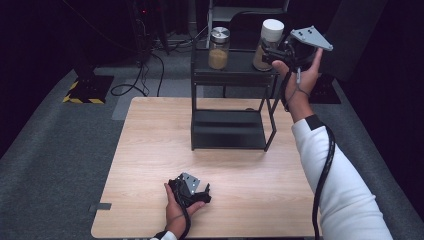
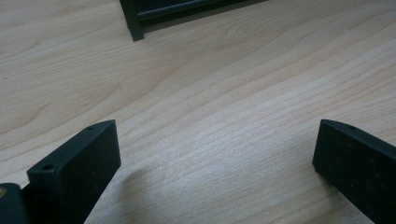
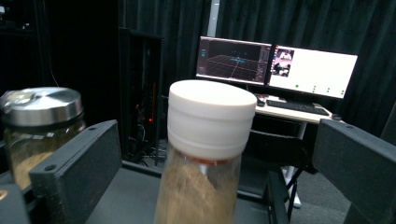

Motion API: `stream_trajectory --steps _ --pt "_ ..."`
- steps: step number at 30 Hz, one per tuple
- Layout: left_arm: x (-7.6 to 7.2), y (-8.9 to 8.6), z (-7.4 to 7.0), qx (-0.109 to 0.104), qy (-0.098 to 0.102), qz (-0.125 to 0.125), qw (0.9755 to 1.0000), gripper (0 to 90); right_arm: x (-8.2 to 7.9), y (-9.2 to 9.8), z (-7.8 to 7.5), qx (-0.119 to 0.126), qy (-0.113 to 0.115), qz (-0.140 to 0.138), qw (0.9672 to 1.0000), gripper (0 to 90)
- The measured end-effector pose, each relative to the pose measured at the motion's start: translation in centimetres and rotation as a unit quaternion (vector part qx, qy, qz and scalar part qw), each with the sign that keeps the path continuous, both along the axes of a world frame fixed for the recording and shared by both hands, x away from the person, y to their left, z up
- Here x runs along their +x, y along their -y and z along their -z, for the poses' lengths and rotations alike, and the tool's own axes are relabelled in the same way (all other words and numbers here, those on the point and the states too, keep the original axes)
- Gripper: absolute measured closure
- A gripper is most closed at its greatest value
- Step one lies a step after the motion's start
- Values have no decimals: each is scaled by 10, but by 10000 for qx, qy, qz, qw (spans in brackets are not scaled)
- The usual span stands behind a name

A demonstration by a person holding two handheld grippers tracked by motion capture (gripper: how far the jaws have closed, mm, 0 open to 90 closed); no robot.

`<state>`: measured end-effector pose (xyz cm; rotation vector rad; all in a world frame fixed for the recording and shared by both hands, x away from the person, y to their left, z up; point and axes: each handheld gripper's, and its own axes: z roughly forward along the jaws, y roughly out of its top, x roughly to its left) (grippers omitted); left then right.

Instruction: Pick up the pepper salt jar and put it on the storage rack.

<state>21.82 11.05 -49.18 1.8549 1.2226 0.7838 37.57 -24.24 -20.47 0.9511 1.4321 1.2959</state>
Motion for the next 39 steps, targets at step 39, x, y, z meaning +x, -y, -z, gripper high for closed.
stream_trajectory --steps 39 --pt "-1 1 0 17 25 -5 10000 6 -79 44 108 60 -651 -414 9970 6"
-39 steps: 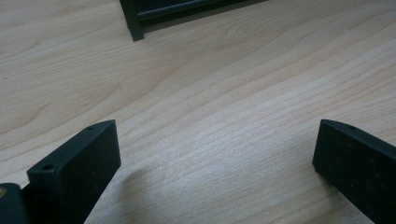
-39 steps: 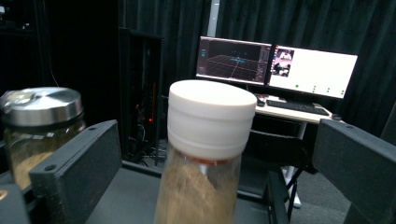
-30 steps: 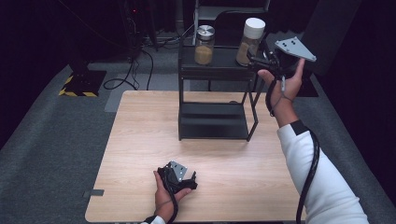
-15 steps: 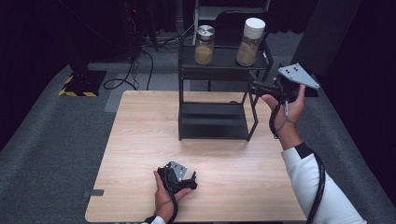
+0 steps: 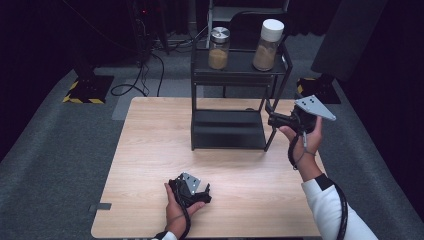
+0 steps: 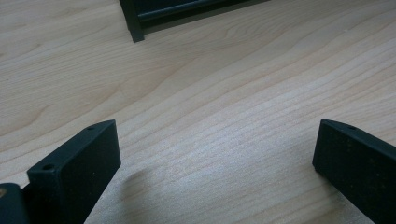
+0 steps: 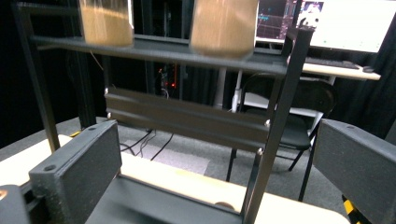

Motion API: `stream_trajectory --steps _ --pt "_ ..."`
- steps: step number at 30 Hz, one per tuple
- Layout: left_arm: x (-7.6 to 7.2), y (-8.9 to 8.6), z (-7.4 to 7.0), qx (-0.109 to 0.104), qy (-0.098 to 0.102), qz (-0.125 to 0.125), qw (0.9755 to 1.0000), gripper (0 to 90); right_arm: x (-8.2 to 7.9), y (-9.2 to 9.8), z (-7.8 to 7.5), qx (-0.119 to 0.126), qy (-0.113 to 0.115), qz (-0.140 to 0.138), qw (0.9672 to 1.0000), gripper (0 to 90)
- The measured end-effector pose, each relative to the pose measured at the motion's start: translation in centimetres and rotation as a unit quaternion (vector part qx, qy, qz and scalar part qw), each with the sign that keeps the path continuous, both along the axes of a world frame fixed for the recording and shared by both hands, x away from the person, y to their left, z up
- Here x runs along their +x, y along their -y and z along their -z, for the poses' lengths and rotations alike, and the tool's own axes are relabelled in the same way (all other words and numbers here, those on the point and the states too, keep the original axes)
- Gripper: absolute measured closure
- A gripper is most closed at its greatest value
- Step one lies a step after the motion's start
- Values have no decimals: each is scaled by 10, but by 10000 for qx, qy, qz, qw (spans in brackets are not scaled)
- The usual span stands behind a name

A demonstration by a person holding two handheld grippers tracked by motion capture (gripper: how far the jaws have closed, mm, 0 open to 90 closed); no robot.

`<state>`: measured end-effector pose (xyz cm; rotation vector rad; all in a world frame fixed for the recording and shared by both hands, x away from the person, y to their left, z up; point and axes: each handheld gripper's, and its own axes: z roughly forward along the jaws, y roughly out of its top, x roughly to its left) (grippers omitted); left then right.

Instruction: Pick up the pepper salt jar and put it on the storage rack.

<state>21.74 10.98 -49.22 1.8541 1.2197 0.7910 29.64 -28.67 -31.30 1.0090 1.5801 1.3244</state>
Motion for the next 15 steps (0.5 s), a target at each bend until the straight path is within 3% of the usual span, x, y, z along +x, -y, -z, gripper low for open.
stream_trajectory --steps 10,15 --pt "0 0 0 5 7 -1 10000 7 -9 11 31 49 -166 -78 9998 6" --pt "0 0 0 9 10 1 10000 7 -15 16 46 -51 -283 -93 9995 6"
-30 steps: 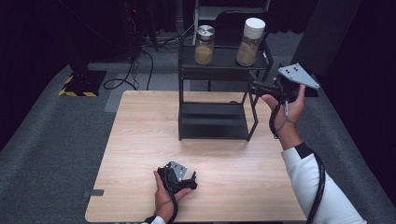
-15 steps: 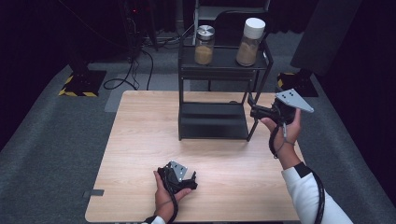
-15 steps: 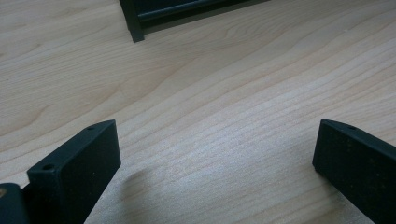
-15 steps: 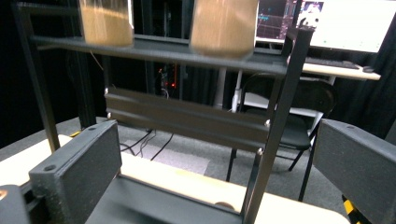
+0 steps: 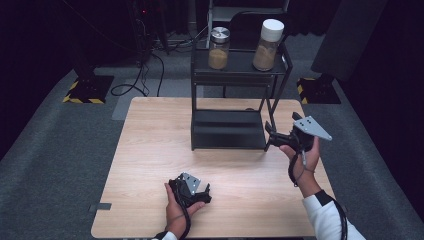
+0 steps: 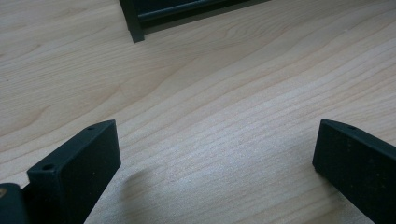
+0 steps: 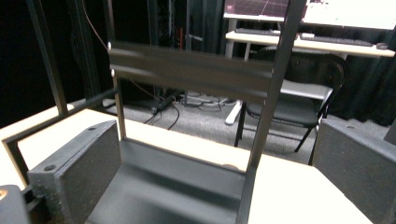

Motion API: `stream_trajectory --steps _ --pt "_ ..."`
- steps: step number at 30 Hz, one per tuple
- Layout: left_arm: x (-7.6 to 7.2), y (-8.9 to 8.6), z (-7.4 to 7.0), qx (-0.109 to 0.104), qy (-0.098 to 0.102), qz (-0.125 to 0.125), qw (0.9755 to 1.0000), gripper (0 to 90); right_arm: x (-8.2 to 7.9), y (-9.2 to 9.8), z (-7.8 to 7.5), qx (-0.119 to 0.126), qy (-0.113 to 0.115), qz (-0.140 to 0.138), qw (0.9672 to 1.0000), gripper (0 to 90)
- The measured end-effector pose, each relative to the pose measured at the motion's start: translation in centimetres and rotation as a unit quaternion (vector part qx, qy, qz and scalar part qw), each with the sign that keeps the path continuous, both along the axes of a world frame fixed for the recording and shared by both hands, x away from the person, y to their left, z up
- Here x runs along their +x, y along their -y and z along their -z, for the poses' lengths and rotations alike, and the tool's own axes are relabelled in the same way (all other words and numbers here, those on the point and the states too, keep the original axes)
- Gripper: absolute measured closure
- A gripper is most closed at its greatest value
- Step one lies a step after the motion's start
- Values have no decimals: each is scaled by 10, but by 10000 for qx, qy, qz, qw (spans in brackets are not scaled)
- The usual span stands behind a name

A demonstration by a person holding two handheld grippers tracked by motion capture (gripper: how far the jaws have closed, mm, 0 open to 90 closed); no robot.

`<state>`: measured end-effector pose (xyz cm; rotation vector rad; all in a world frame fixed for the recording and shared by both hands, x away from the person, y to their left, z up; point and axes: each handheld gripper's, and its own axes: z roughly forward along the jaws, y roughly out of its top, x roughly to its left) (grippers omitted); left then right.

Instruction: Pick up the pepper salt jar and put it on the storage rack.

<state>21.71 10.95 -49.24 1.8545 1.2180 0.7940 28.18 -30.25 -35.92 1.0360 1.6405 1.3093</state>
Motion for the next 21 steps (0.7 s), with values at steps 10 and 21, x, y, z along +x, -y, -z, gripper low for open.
stream_trajectory --steps 10,21 --pt "0 0 0 2 3 -2 10000 7 -9 10 33 -143 -272 -78 9995 6" --pt "-1 1 0 23 19 -3 10000 6 -18 16 66 -267 -640 -197 9974 6"
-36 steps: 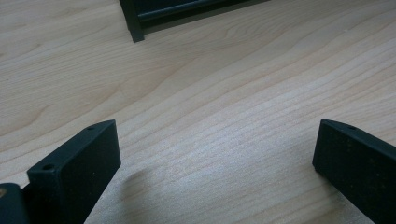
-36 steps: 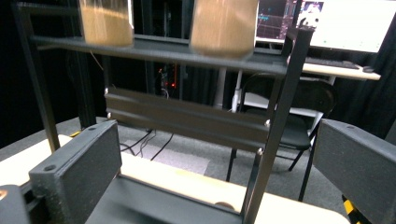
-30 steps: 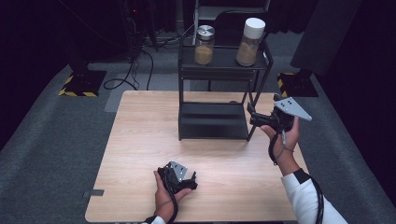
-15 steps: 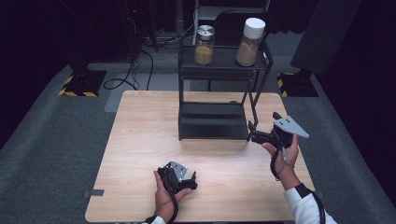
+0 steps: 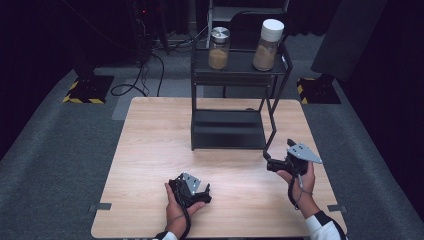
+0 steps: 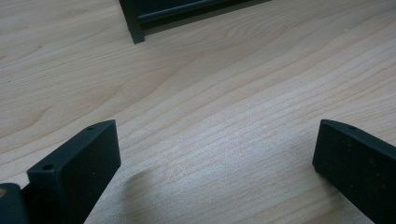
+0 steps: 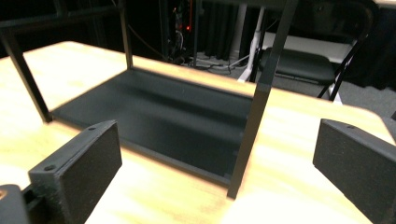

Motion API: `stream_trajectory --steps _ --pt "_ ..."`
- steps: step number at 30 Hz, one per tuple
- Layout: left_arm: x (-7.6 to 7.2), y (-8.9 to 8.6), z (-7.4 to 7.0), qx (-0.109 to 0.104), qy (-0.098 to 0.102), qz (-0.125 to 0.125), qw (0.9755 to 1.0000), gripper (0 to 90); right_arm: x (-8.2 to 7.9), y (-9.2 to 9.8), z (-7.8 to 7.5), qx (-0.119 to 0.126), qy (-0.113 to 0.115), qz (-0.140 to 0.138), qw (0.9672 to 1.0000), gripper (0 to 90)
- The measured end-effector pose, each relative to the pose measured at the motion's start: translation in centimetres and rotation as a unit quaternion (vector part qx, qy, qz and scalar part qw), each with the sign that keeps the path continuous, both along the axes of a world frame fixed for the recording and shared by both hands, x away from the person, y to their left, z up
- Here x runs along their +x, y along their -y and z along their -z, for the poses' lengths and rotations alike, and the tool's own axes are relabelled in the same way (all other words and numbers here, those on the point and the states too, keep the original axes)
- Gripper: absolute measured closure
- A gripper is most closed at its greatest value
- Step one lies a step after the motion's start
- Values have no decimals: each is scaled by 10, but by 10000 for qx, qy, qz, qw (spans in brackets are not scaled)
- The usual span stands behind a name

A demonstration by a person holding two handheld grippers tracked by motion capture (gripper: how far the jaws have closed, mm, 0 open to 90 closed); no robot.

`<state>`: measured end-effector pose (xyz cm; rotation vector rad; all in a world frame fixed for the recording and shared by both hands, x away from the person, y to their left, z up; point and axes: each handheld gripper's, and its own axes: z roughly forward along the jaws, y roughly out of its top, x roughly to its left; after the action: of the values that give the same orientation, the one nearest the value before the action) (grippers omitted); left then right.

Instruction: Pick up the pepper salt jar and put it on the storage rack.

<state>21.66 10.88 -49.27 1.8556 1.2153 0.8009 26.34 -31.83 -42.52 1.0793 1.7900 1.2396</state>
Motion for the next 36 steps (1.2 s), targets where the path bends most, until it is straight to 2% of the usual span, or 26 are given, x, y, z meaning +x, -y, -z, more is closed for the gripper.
stream_trajectory --steps 6,14,24,28,36 --pt "0 0 0 -3 -3 -1 10000 7 -9 1 16 -159 -147 -25 9998 7" --pt "0 0 0 -5 -2 22 10000 6 -17 2 34 -222 -357 65 9991 7" --pt "0 0 0 -1 3 21 10000 6 -20 6 48 -352 -639 78 9973 7" --pt "0 0 0 -3 -1 23 10000 7 -22 8 52 -488 -753 124 9959 7" --pt "0 0 0 -4 -4 22 10000 7 -26 15 59 -476 -954 137 9942 7"
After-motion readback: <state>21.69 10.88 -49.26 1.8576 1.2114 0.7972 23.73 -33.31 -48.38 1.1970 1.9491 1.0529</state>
